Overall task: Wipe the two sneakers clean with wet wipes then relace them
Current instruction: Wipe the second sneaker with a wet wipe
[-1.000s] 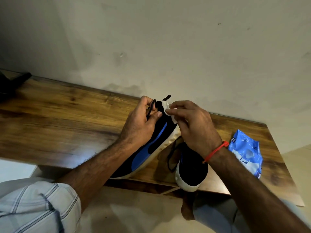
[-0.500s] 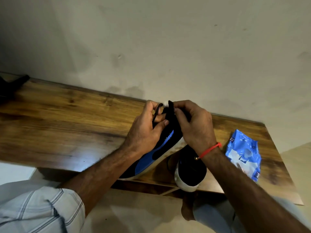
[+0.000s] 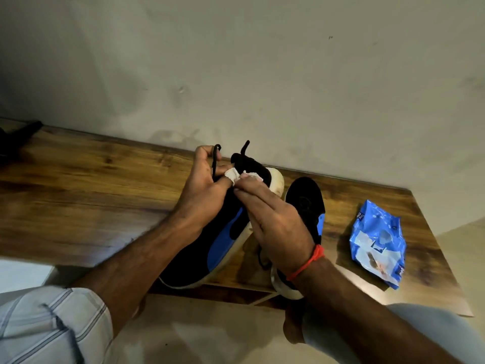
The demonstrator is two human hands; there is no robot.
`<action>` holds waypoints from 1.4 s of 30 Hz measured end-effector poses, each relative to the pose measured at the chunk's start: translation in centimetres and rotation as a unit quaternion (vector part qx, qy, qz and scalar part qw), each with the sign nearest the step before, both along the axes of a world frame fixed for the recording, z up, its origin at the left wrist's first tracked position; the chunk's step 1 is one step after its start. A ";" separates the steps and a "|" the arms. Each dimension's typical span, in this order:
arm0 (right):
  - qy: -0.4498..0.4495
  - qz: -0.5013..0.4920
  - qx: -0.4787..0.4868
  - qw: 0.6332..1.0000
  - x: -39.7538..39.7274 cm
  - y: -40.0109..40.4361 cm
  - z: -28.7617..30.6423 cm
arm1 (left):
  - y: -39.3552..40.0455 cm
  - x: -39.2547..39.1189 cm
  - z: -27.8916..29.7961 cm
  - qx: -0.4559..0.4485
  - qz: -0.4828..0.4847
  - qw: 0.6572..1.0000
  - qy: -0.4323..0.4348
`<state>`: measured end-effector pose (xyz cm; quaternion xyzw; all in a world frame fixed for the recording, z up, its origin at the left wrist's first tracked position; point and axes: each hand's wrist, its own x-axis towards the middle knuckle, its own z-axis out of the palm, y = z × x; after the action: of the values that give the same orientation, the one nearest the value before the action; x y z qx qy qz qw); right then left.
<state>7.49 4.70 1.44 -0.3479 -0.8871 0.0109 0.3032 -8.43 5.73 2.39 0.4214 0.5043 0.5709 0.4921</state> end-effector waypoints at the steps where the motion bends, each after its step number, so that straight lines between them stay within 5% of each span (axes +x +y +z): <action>1: 0.004 0.000 0.004 1.000 0.2 0.4 0.3 | -0.1 0.0 0.2 -0.008 -0.006 1.000 -0.020; 8: 0.066 -0.106 -0.017 0.992 1.5 5.3 3.2 | -0.9 1.5 1.3 -0.045 -0.049 0.995 -0.071; 15: -0.004 0.054 -0.048 0.997 -0.5 -0.1 1.6 | -0.4 0.5 1.0 -0.100 -0.014 0.992 -0.069; 21: 0.053 -0.054 -0.019 0.997 1.6 4.8 2.9 | 0.0 1.0 0.7 -0.104 -0.050 0.991 -0.074; 27: 0.011 0.061 -0.022 0.998 -0.3 -0.6 1.9 | 1.1 -0.5 0.6 -0.126 -0.007 0.985 -0.117; 32: 0.096 -0.062 -0.008 0.993 1.8 4.5 3.6 | 1.2 -0.6 0.2 -0.115 -0.063 0.987 -0.089; 38: 0.034 0.097 -0.037 0.994 -0.9 -0.4 1.0 | 1.9 -1.3 0.0 -0.101 -0.011 0.992 -0.075; 42: 0.092 -0.028 -0.017 0.995 1.0 4.3 2.0 | 2.0 -2.0 0.4 -0.108 -0.023 0.988 -0.106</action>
<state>8.50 9.02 3.47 -0.3755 -0.8447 0.0495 0.3782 -10.43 7.70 2.82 0.3145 0.4983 0.5431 0.5982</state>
